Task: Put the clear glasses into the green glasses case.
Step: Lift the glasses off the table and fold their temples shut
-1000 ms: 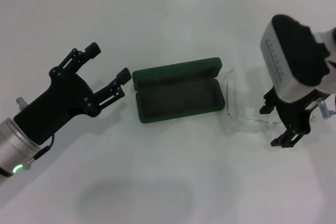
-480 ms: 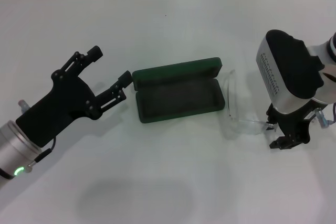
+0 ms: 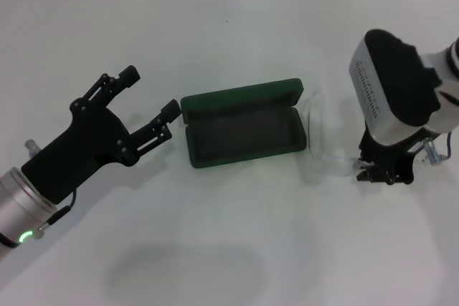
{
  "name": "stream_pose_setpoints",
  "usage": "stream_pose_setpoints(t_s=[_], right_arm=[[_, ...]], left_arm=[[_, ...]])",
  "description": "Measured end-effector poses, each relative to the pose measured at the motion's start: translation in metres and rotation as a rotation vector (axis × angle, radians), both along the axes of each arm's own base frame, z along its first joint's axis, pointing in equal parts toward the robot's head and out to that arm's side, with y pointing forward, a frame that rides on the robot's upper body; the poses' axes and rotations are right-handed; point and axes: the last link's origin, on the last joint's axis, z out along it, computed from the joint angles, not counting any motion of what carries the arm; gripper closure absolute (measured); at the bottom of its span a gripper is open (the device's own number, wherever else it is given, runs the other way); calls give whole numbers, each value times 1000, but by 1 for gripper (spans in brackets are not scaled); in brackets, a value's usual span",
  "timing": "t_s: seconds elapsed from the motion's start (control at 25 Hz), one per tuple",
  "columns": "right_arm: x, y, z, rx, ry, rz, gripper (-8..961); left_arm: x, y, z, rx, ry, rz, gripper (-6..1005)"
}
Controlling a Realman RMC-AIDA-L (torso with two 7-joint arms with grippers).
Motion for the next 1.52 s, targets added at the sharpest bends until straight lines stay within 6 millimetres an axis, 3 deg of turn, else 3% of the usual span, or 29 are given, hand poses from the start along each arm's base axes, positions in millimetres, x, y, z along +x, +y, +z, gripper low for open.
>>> stream_pose_setpoints(t_s=[0.24,0.48,0.96,1.52], right_arm=[[-7,-4,25,42,104,49,835],[-7,-18,52,-3,439,194,832],[12,-34,18,-75,873,442,827],[11,-50,0,-155,912,562,821]], left_arm=[[0,-3,1,-2,-13,-4,129],[7,-9,2,-16,-41,-58,129],[41,-16,18,-207,-169,-323,137],[65,-8,5,-360,-165,-424,137]])
